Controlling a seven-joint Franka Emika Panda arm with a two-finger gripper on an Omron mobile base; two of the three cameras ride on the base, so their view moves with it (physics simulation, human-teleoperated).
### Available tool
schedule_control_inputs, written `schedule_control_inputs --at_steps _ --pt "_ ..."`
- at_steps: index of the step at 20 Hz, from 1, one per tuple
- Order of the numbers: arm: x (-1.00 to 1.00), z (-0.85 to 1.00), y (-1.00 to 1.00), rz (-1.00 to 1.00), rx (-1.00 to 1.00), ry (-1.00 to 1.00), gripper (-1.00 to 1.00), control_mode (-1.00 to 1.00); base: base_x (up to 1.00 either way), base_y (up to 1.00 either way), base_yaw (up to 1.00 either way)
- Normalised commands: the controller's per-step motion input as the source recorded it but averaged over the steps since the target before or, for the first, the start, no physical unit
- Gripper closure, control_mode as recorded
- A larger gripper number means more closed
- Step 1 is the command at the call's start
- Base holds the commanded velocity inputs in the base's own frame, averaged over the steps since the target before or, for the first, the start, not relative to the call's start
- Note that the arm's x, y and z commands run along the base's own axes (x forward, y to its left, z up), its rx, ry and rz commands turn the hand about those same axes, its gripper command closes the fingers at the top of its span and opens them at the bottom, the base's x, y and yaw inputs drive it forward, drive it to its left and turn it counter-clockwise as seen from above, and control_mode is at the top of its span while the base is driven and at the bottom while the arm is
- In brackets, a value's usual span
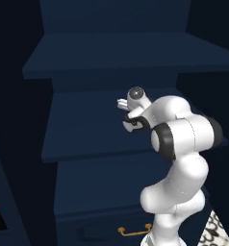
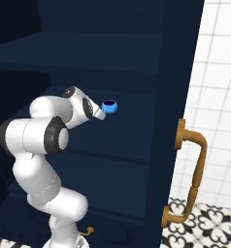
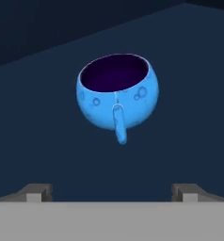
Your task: Gather all objects into one cabinet and sort the glasses and bowls to opposite sides.
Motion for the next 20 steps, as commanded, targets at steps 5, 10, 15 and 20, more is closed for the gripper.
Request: schedule_control_inputs --at_steps 5,10,15,20 --pt "0.16 -0.19 -0.04 -0.01 -0.11 -0.03 -1.0 -1.0 0.0 0.0 0.0" --pt "0.32 0.0 -0.12 -0.05 0.0 -0.01 -1.0 -1.0 0.0 0.0 0.0" --pt "0.49 -0.01 -0.1 -0.02 0.0 0.0 -1.0 -1.0 0.0 0.0 0.0" --pt "0.34 -0.03 -0.03 0.0 0.0 0.0 -1.0 -1.0 0.0 0.0 0.0"
